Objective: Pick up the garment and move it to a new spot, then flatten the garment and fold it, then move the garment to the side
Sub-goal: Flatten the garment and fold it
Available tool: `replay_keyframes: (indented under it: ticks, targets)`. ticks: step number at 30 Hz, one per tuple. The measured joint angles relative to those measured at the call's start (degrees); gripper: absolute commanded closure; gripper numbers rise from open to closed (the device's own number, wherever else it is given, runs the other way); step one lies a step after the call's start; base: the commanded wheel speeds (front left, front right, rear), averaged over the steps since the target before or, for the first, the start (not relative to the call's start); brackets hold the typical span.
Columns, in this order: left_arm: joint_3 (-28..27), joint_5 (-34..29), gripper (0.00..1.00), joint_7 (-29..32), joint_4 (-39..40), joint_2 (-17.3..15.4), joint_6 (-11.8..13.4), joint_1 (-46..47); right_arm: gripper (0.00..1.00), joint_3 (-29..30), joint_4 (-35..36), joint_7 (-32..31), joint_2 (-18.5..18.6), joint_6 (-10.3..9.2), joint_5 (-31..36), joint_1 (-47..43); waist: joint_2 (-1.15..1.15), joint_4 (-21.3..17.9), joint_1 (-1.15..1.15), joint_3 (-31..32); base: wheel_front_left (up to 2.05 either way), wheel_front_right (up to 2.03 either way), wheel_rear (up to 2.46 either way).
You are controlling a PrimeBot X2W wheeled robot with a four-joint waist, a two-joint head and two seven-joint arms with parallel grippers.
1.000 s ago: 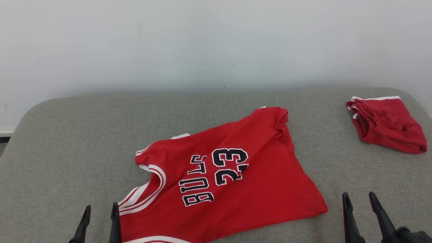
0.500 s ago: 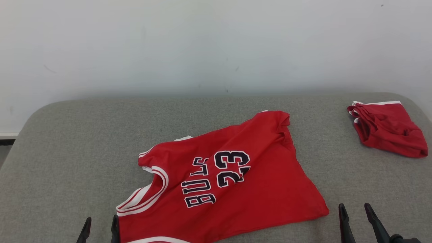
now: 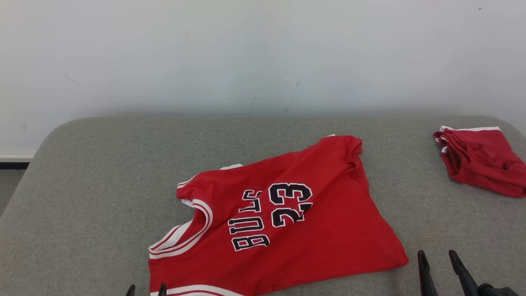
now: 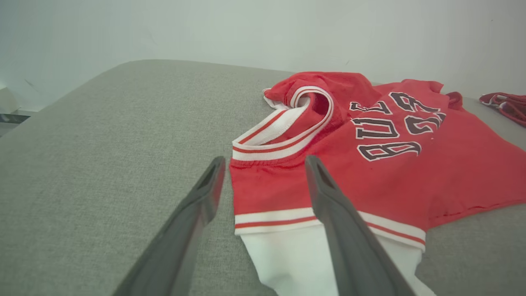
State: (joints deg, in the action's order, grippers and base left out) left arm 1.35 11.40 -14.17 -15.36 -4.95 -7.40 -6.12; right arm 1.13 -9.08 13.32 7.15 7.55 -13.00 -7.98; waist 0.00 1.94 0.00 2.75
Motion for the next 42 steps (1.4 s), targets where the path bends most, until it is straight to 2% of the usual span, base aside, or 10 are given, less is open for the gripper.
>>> replay_keyframes:
  ticks: [9,18,26,36,37,38,39,42]
  targets:
    - [2.8,2.2,0.00,-0.2,-10.5,0.2,0.0,0.7,0.00,0.2,-6.9,-1.3,1.2,0.00,0.5,2.9,0.00,1.1,0.01,-1.5,0.00,0.00,0.00]
    - [8.4,5.5,0.00,-0.6,-19.6,0.2,-0.1,2.6,0.00,-1.2,-15.1,-0.9,1.3,0.00,1.3,6.3,0.00,1.6,0.01,-3.0,0.00,0.00,0.00]
    - [12.1,9.1,0.00,-1.0,-24.4,-0.1,-0.1,5.9,0.00,-2.9,-22.5,-0.1,1.6,0.00,2.0,12.4,0.00,1.2,0.01,-4.5,0.00,0.00,0.00]
    - [16.8,13.3,0.00,-1.2,-26.3,-0.7,0.3,7.9,0.00,-4.6,-34.2,0.4,1.4,0.00,1.6,18.4,0.00,1.7,0.01,-4.8,0.00,0.00,0.00]
    - [17.5,13.7,0.00,-1.3,-26.6,-0.8,0.3,8.2,0.18,-4.8,-35.3,0.5,1.4,0.00,1.4,18.9,0.00,1.8,0.01,-4.8,0.00,0.00,0.00]
    - [18.3,14.3,0.67,-1.3,-26.9,-0.8,0.3,8.4,0.74,-4.8,-36.3,0.7,1.3,0.00,1.2,19.4,0.00,1.8,0.01,-4.7,0.00,0.00,0.00]
    - [19.1,14.9,1.00,-1.4,-27.2,-0.9,0.3,8.7,1.00,-5.0,-37.1,0.8,1.3,0.00,0.7,19.8,0.00,1.9,0.01,-4.6,0.00,0.00,0.00]
    - [20.7,16.5,1.00,-1.1,-26.7,-0.7,0.2,9.2,1.00,-6.0,-38.7,1.4,1.2,0.00,-1.2,20.8,0.00,2.0,0.01,-4.1,0.00,0.00,0.00]
